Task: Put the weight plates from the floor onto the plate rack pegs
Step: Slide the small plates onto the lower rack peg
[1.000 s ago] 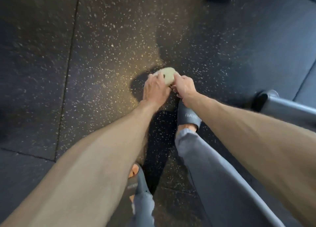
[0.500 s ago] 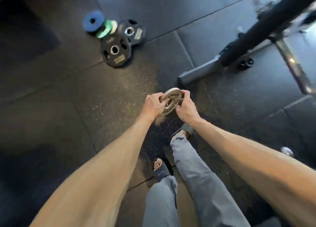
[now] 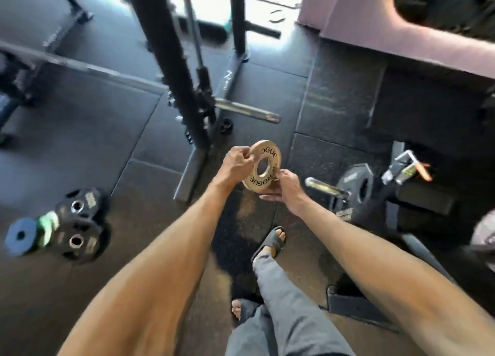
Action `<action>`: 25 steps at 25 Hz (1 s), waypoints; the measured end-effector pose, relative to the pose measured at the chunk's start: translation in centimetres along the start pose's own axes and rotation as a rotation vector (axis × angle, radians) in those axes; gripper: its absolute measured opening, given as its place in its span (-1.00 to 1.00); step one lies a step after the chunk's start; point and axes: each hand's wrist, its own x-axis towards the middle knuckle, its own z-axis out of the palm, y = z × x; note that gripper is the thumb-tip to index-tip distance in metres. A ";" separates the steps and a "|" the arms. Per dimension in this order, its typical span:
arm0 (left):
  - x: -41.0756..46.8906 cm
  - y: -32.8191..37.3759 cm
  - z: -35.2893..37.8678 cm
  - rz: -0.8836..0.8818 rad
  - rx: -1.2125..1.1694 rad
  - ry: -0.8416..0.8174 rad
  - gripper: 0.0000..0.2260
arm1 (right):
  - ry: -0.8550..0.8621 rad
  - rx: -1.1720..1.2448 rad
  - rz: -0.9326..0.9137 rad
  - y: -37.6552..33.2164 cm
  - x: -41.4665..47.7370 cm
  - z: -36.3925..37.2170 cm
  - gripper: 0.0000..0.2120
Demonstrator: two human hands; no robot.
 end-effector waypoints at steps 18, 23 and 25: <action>28.1 29.0 1.0 0.284 0.292 0.116 -0.75 | 0.343 0.342 -0.264 -34.9 14.2 -10.9 -0.80; 38.3 33.9 -3.1 0.350 0.413 0.121 -0.78 | 0.402 0.286 -0.323 -44.3 20.7 -8.7 -0.55; 41.7 36.3 -4.7 0.356 0.444 0.097 -0.79 | 0.394 0.229 -0.372 -47.7 23.0 -8.1 -0.51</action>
